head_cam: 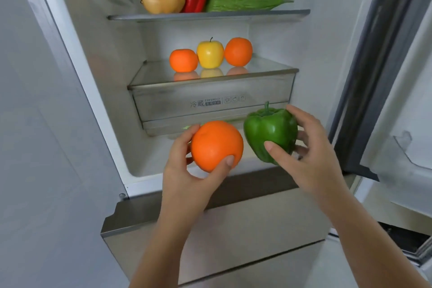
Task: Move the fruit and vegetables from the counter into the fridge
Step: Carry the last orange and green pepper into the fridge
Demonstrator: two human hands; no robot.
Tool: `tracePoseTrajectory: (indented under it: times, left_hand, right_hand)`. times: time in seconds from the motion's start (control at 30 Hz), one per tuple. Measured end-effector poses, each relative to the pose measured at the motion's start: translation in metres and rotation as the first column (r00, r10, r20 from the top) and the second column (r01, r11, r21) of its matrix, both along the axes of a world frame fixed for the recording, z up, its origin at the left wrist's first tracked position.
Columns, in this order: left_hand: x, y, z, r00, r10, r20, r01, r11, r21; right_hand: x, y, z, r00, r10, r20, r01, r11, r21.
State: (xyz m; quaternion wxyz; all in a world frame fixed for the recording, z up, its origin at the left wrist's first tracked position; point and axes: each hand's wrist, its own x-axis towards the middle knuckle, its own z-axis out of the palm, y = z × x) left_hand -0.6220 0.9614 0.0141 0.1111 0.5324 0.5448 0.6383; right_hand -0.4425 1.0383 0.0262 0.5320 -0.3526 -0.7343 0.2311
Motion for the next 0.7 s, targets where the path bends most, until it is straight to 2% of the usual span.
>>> tracePoseTrajectory:
  times: [0.2,0.5,0.7]
  left_hand:
    - [-0.039,0.050,0.019,0.996,0.041,-0.074,-0.035,0.996,0.081]
    - [-0.057,0.103,0.041,0.988,0.106,-0.115,-0.092,0.988,0.122]
    - [-0.061,0.142,0.073,0.971,0.172,-0.164,-0.149,0.979,0.141]
  right_hand:
    - [-0.038,0.048,0.022,0.994,0.040,-0.099,-0.036,0.998,0.042]
    - [-0.056,0.101,0.050,0.967,0.135,-0.216,-0.118,0.989,0.090]
    - [-0.064,0.141,0.075,0.960,0.147,-0.237,-0.103,0.977,0.188]
